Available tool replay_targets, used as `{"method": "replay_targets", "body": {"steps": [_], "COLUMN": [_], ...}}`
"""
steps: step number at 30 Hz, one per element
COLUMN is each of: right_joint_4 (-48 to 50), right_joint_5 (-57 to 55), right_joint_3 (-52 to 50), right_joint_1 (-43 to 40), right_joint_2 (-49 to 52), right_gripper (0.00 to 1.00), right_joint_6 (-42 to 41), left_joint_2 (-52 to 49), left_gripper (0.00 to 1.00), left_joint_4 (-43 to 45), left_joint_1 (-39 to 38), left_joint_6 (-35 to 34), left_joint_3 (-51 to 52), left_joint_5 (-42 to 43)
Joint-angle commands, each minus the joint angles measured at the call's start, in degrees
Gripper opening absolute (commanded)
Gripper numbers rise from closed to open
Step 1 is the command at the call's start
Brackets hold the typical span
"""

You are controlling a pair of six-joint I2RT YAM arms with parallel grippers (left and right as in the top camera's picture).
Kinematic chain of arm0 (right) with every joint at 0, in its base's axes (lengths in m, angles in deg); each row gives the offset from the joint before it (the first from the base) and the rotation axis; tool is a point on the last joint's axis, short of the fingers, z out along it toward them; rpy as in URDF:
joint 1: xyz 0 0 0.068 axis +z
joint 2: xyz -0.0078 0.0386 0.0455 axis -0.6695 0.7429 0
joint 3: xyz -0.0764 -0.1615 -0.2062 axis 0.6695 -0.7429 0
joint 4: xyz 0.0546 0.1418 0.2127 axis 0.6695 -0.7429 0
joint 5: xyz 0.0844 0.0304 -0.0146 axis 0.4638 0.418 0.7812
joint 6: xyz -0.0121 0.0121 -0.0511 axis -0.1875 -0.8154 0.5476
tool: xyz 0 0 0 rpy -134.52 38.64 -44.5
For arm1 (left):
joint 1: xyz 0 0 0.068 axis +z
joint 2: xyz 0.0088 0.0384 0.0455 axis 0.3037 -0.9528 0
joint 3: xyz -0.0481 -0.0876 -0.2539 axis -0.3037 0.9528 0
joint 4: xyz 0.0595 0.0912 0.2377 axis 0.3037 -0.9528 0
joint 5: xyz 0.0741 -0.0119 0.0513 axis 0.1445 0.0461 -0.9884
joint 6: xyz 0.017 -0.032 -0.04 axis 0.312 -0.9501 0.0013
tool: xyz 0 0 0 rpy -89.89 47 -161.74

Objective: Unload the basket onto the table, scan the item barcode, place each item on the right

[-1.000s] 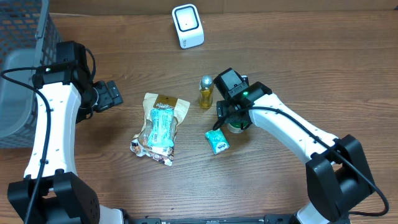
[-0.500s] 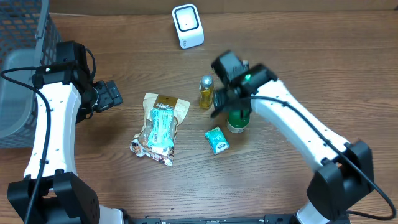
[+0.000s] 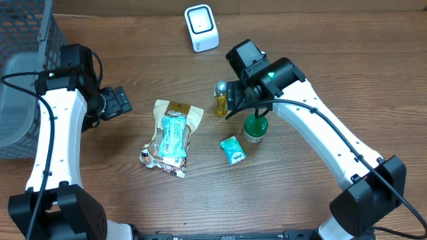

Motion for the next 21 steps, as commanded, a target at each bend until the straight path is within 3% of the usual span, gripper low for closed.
{"method": "replay_targets", "body": {"steps": [1, 21], "right_joint_4": [-1.7, 1.7], "right_joint_5": [0.1, 1.0], "right_joint_3": [-0.2, -10.9], "right_joint_1": [0.1, 0.1], "right_joint_2": [-0.4, -0.2], "right_gripper": [0.87, 0.86], "right_joint_6": [-0.3, -3.3], "left_joint_2": [0.0, 0.0], "left_gripper": [1.00, 0.99], "left_joint_4": [0.0, 0.0], "left_joint_1": [0.0, 0.0], "left_joint_6": [0.0, 0.0], "left_joint_3": [-0.3, -0.3], "left_joint_5": [-0.1, -0.1]}}
